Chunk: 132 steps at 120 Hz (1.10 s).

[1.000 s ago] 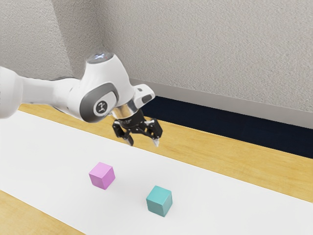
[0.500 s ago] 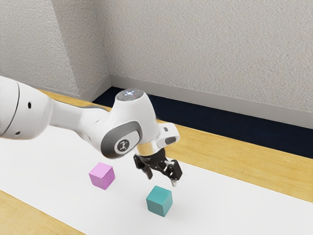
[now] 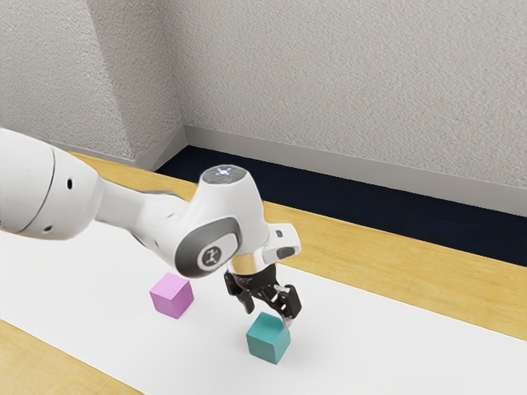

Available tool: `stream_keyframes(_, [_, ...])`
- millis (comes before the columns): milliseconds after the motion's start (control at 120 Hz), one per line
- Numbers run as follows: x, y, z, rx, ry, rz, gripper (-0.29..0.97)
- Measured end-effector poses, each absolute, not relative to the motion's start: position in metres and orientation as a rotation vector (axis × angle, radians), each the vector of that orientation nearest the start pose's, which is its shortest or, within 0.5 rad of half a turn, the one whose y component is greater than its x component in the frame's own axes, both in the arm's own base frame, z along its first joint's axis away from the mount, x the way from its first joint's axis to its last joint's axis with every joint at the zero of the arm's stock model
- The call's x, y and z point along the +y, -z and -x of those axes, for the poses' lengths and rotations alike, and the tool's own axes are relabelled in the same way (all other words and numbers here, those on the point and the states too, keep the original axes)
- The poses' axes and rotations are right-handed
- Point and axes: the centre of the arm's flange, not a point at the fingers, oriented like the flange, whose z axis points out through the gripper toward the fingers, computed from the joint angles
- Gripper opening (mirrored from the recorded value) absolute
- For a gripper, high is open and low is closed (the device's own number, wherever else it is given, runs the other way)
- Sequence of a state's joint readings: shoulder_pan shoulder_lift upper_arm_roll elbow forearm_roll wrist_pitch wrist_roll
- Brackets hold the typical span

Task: Pick up the blue block with one arm, and put the blue block on the pink block with one arm

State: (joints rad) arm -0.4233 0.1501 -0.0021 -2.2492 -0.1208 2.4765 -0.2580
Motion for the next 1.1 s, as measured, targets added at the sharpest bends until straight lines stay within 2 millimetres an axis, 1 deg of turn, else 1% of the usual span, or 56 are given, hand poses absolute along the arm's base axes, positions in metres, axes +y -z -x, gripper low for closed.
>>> stream_keyframes(158, [-0.224,-0.298,-0.497,0.1,0.053,3.235,0.6])
stream_keyframes(258, [-0.219,-0.297,-0.499,0.072,0.05,3.234,0.57])
stream_keyframes(442, [-0.219,-0.295,-0.499,0.05,0.042,3.233,0.54])
stream_keyframes(567, [-0.222,-0.29,-0.497,0.05,0.028,3.229,0.55])
stream_keyframes(742, [-0.231,-0.284,-0.493,0.072,0.013,3.224,0.58])
stream_keyframes(1100, [-0.231,-0.272,-0.492,0.07,-0.016,3.211,0.58])
